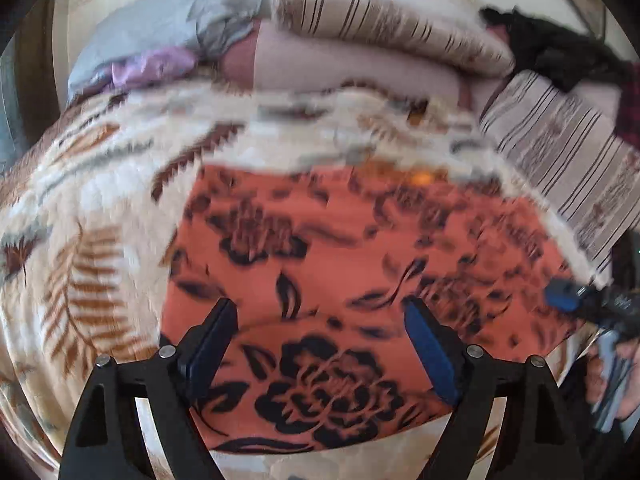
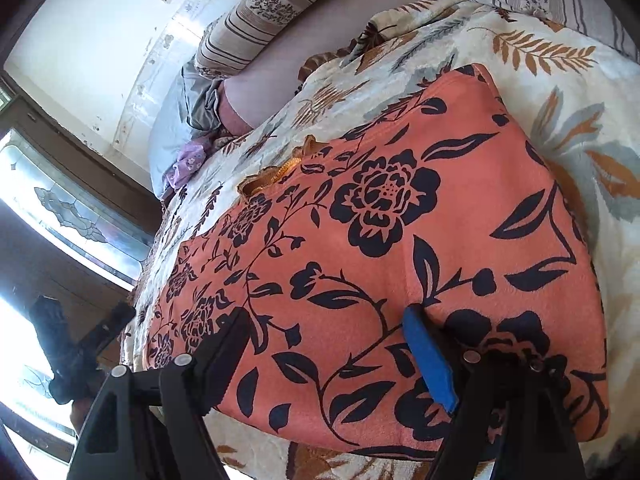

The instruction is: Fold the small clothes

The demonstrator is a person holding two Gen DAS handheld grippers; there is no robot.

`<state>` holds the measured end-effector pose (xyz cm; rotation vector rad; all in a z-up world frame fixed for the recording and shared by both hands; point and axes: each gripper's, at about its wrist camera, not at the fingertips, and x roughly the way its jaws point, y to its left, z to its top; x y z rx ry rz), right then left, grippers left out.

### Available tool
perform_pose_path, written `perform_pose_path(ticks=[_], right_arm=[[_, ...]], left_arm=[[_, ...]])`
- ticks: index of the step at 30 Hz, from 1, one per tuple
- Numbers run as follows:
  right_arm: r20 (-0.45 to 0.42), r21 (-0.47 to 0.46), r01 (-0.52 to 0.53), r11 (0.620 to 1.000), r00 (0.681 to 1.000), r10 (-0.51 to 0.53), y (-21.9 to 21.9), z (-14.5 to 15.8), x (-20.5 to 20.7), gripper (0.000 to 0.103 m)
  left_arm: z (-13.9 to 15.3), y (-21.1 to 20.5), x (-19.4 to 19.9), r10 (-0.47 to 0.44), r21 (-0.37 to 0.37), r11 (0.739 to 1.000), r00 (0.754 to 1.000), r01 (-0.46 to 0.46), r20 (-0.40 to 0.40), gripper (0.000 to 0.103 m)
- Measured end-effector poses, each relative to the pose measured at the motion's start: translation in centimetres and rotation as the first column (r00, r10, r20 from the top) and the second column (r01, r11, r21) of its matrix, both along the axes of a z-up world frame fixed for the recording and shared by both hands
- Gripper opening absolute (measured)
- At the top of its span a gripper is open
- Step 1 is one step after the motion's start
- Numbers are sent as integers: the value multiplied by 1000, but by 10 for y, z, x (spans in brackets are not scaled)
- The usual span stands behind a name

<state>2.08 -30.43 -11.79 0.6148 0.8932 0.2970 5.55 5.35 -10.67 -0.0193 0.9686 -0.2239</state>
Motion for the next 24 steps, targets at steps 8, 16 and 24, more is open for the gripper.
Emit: perform_pose_path(ticks=[8, 16, 24], right_arm=[[14, -30, 8, 1000, 1000, -7, 4, 0, -1, 81], [23, -62, 6, 998, 1000, -5, 8, 1, -3, 81], [24, -67, 3, 998, 1000, -2, 8, 1, -3, 81]], left_arm=[[-6, -15, -16, -44, 142, 989, 994, 30, 99, 90], [-10, -17, -19, -45, 158, 987, 990, 24, 134, 92], [-13, -17, -22, -31, 174, 985, 984, 0, 176, 99]])
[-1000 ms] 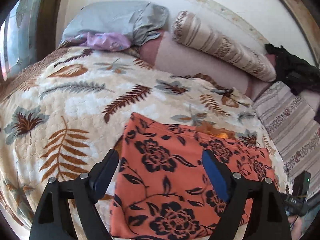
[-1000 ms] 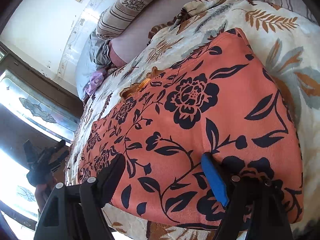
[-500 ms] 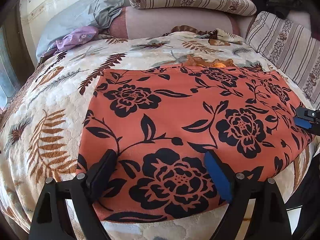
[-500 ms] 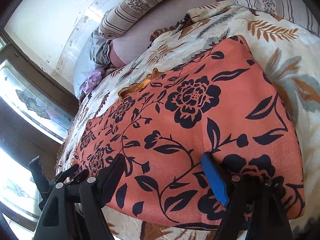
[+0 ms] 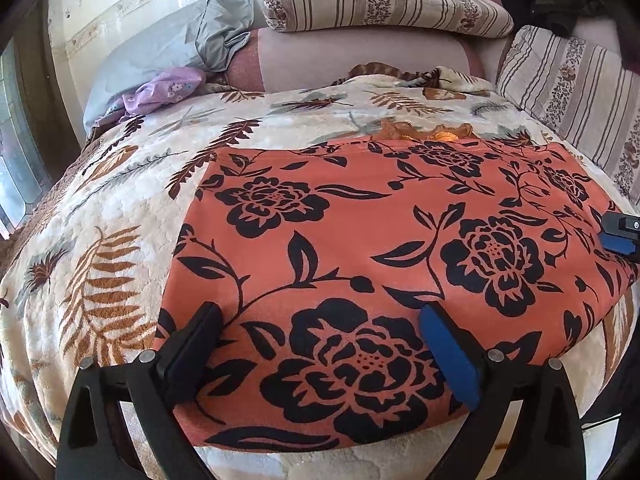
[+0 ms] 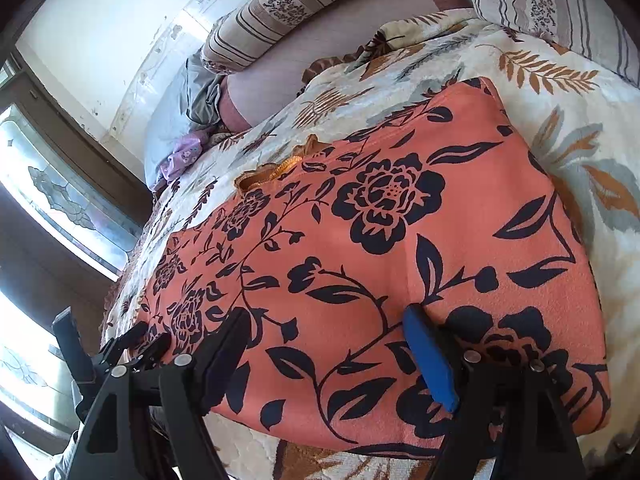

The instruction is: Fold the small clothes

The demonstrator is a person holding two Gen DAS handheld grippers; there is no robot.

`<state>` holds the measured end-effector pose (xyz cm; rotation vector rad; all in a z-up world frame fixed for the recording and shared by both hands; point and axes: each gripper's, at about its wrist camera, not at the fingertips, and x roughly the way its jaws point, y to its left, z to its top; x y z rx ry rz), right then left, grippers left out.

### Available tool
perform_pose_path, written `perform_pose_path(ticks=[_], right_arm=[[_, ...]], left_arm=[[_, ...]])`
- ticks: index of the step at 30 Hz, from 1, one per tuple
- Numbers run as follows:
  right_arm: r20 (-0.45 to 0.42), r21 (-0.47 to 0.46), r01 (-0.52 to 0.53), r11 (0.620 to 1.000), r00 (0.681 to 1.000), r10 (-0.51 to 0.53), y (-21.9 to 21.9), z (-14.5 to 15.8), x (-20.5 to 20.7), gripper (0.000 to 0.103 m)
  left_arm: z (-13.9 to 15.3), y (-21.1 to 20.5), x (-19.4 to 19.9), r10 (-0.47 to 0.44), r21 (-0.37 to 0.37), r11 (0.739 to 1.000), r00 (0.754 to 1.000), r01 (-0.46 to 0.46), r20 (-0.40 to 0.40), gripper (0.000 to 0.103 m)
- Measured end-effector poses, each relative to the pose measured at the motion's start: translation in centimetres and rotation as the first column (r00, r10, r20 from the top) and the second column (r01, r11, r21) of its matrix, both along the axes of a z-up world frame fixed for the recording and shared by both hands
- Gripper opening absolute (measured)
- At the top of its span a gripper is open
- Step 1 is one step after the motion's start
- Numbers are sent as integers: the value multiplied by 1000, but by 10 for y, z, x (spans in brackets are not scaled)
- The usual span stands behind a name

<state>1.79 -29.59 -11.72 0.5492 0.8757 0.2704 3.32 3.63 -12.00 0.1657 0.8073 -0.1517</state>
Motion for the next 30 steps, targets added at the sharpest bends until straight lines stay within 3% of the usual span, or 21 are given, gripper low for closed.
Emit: perform_pose_path(ticks=[7, 10, 12, 16, 17, 20, 23, 25, 30], right_arm=[[1, -16, -5, 1000, 1000, 5, 1, 0, -1, 81], [3, -15, -7, 1000, 1000, 7, 1, 0, -1, 81], [3, -19, -8, 1000, 1000, 8, 1, 0, -1, 81], [4, -38, -14, 999, 1000, 14, 4, 1, -1, 83], [4, -43, -15, 999, 1000, 15, 5, 1, -1, 83], [5, -45, -15, 999, 1000, 15, 6, 2, -1, 83], [6, -38, -16, 999, 1000, 16, 4, 2, -1, 83], [7, -42, -15, 999, 1000, 15, 5, 1, -1, 83], [16, -85, -25, 996, 1000, 27, 10, 3, -2, 83]], left_arm=[[13, 0, -1, 18, -4, 1000, 1000, -18, -23, 99], [37, -1, -20, -1, -20, 1000, 989, 4, 145, 99], [39, -6, -23, -17, 7, 1000, 984, 16, 176, 99], [1, -21, -5, -69, 77, 994, 997, 71, -26, 99], [0, -22, -7, -64, 79, 995, 998, 65, -8, 99], [15, -19, -11, -78, 39, 996, 997, 77, 24, 99], [42, -7, -24, -20, -4, 1000, 981, 22, 191, 99], [51, 3, -25, 33, -34, 999, 972, -25, 234, 99], [38, 28, -4, 144, -113, 985, 985, -133, 99, 99]])
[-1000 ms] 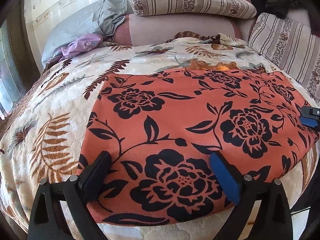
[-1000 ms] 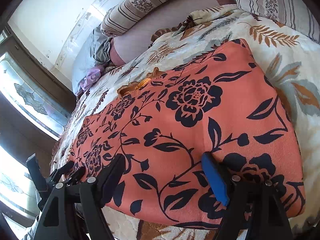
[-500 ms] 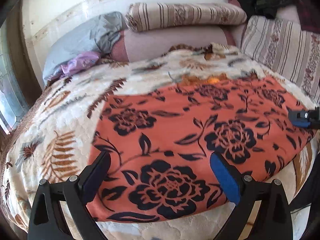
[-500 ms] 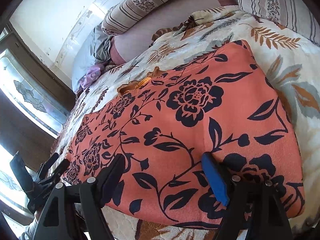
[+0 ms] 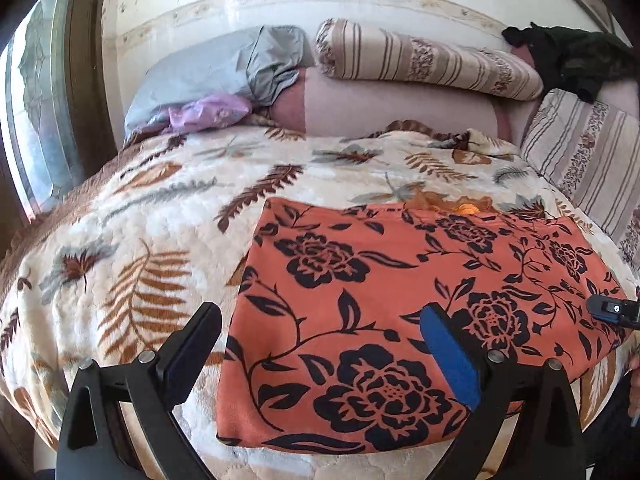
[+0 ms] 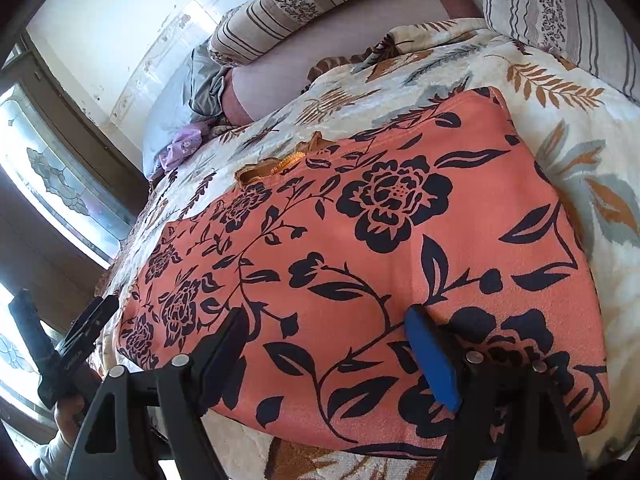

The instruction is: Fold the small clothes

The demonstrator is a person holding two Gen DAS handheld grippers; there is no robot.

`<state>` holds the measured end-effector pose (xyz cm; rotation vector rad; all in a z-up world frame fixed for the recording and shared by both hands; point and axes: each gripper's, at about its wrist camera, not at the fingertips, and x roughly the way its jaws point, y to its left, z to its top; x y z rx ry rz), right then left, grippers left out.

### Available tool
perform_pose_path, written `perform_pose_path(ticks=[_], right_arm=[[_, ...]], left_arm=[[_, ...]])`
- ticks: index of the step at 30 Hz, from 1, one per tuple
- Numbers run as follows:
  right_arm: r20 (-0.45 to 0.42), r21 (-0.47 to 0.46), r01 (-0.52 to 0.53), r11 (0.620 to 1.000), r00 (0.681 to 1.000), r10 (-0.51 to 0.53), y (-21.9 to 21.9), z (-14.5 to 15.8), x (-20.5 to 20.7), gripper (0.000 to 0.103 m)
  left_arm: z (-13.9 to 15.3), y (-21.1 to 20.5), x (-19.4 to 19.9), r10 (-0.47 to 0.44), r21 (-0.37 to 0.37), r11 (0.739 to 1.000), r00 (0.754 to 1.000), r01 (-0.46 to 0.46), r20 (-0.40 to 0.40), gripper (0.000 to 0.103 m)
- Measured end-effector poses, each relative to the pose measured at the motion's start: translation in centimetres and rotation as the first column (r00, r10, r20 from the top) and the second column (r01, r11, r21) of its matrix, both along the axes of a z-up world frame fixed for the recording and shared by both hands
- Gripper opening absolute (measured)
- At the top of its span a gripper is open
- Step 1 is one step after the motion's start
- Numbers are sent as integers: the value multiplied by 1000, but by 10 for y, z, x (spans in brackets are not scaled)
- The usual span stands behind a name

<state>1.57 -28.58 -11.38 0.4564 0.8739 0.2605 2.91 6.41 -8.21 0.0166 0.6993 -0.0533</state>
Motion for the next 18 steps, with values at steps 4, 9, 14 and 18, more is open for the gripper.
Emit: perform_pose_path(ticks=[4, 9, 14, 18], right_arm=[[23, -49, 77, 996, 997, -76, -3, 25, -12, 81], [196, -79, 282, 956, 945, -263, -13, 71, -64, 86], [252, -197, 409, 891, 899, -357, -12, 72, -97, 86], [356, -267, 527, 807, 832, -426, -19, 85, -111, 86]], left_arm=[[3, 6, -5, 15, -28, 1000, 1000, -15, 18, 99], [7, 1, -5, -13, -46, 999, 1000, 14, 24, 99], [13, -1, -5, -11, -72, 997, 999, 14, 41, 99], [13, 2, -4, 2, -76, 997, 999, 1, 37, 99]])
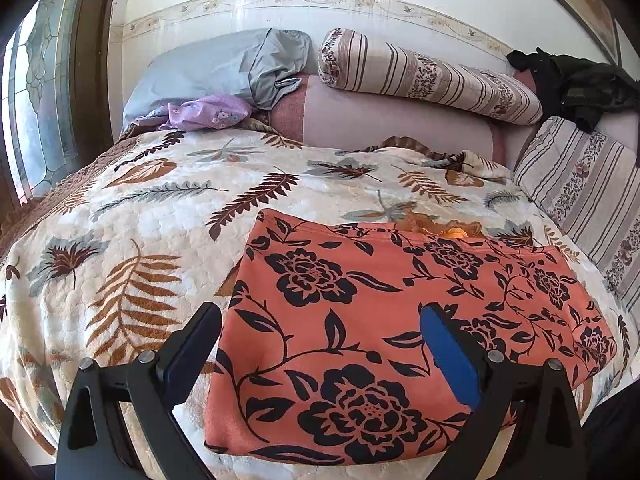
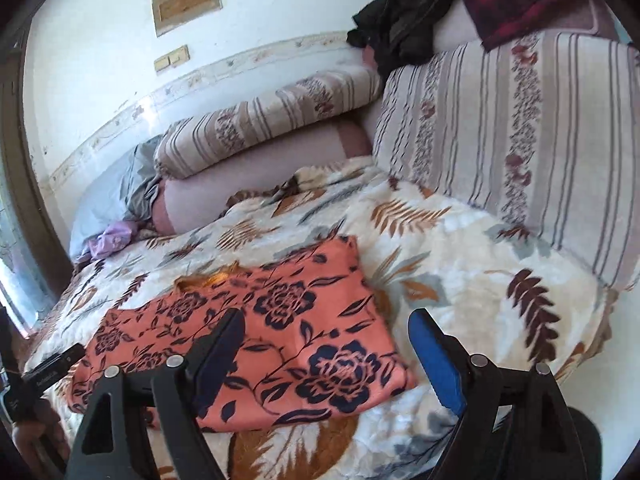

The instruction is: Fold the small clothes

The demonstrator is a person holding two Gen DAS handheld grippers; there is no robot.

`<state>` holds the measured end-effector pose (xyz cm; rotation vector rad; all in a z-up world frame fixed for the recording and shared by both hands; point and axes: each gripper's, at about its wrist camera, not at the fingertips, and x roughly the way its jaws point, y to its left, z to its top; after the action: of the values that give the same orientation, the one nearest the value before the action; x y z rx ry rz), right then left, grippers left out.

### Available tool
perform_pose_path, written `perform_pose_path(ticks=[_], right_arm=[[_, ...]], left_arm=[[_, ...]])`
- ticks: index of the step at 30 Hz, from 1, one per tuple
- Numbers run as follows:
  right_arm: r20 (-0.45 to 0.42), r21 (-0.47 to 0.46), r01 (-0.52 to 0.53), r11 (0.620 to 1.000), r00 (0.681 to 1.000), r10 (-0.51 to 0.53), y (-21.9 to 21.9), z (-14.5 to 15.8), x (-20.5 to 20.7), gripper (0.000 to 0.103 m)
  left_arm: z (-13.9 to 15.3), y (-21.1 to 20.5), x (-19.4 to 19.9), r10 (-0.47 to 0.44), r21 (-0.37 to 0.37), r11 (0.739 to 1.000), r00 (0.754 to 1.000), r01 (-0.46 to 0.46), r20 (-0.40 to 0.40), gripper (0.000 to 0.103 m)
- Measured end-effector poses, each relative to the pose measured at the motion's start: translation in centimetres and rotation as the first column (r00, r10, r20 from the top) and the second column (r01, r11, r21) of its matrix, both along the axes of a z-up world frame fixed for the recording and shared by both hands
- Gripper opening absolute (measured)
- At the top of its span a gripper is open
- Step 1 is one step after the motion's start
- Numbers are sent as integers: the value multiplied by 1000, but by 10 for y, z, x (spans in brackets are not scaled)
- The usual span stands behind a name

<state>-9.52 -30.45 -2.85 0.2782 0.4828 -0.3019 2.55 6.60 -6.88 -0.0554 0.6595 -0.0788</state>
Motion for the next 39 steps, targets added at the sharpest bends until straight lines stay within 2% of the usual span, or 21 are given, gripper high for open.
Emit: perform_pose_path(ticks=[1, 3, 6, 10, 14, 16, 18, 21, 24, 27, 30, 33, 36, 39], right_arm=[[-25, 5, 8, 1000, 1000, -8, -2, -3, 2, 86], [-102, 113, -18, 993, 994, 30, -9, -17, 13, 86], [-149, 301, -99, 949, 978, 149, -8, -40, 22, 86], [-172, 429, -174, 886, 948, 269, -3, -59, 31, 86], [-192, 575, -96, 812, 949, 248, -21, -84, 26, 86], [-167, 649, -40, 760, 967, 193, -38, -93, 18, 86], [-121, 709, -28, 705, 980, 161, -52, -96, 12, 86], [-136, 702, -22, 711, 977, 164, -53, -96, 12, 86], [-138, 745, -6, 667, 977, 164, -58, -99, 17, 86], [-176, 776, 42, 630, 973, 152, -64, -107, 28, 86], [-230, 787, 104, 608, 964, 134, -67, -115, 41, 88], [-249, 787, 132, 602, 962, 115, -71, -111, 50, 90], [-205, 802, 120, 585, 975, 82, -79, -104, 49, 89], [-207, 796, 125, 592, 976, 72, -84, -103, 53, 88]], left_arm=[[-1, 2, 0, 10, 1, 1000, 1000, -10, -4, 99], [-2, 7, 1, 34, -7, 999, 999, -34, -10, 99], [-6, 22, 3, 93, -32, 995, 995, -94, -32, 99], [-18, 44, 6, 217, -47, 974, 972, -221, -87, 99], [-20, 44, 2, 267, 3, 963, 961, -268, -64, 99], [-16, 35, -2, 243, 31, 970, 969, -242, -38, 99], [-13, 19, -2, 189, 58, 981, 981, -186, -41, 99], [-10, -17, -3, 45, 84, 996, 996, -39, -72, 99], [-5, -54, -8, -87, 79, 992, 993, 93, -81, 99], [-2, -83, -10, -172, 48, 983, 980, 177, -105, 99], [-9, -100, -12, -218, -1, 976, 965, 220, -144, 99], [-13, -109, -15, -238, 28, 969, 959, 245, -153, 99], [-7, -102, -12, -222, 21, 974, 966, 227, -130, 99], [-3, -90, -3, -192, -24, 981, 975, 190, -111, 99]])
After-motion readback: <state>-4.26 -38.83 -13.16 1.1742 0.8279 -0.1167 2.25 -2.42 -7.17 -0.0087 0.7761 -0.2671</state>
